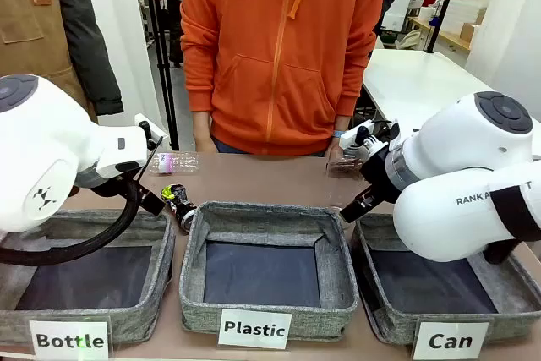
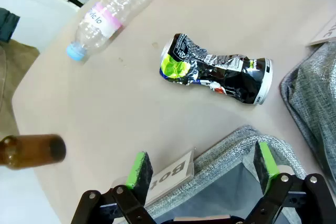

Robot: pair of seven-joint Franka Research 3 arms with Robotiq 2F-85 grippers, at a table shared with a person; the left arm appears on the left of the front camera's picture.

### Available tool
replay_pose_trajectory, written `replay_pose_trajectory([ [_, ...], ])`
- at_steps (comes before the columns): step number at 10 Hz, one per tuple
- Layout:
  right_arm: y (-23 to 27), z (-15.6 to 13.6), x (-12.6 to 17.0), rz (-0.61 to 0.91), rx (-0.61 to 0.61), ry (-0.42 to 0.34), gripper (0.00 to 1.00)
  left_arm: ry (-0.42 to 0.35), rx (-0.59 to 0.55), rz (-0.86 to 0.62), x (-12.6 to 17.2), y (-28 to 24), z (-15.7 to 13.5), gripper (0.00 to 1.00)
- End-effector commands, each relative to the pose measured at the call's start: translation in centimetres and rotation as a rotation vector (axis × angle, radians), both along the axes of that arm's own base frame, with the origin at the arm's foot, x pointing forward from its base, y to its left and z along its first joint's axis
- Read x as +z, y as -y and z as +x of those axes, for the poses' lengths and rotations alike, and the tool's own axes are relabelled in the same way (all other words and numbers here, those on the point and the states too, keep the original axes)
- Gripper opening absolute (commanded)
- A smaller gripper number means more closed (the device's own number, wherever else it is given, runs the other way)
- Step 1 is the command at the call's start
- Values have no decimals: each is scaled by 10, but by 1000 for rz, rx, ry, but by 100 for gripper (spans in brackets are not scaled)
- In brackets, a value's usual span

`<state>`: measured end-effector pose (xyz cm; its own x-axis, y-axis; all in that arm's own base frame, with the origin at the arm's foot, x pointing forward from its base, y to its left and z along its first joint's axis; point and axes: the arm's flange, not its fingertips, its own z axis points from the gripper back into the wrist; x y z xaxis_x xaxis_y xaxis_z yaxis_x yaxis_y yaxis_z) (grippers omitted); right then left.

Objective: Sort the can waste into the basket.
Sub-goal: Pick up the can waste from the table and place it in the right Fabric basket.

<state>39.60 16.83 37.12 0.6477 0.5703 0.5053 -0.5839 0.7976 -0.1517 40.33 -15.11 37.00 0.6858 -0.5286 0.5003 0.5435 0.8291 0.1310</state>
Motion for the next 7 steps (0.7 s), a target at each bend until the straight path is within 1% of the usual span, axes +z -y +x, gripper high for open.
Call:
replay_pose_trajectory([
  [1,0,0,0,0,0,0,100,0,0,0,0,0,0,100],
  [7,0,0,0,0,0,0,100,0,0,0,0,0,0,100],
])
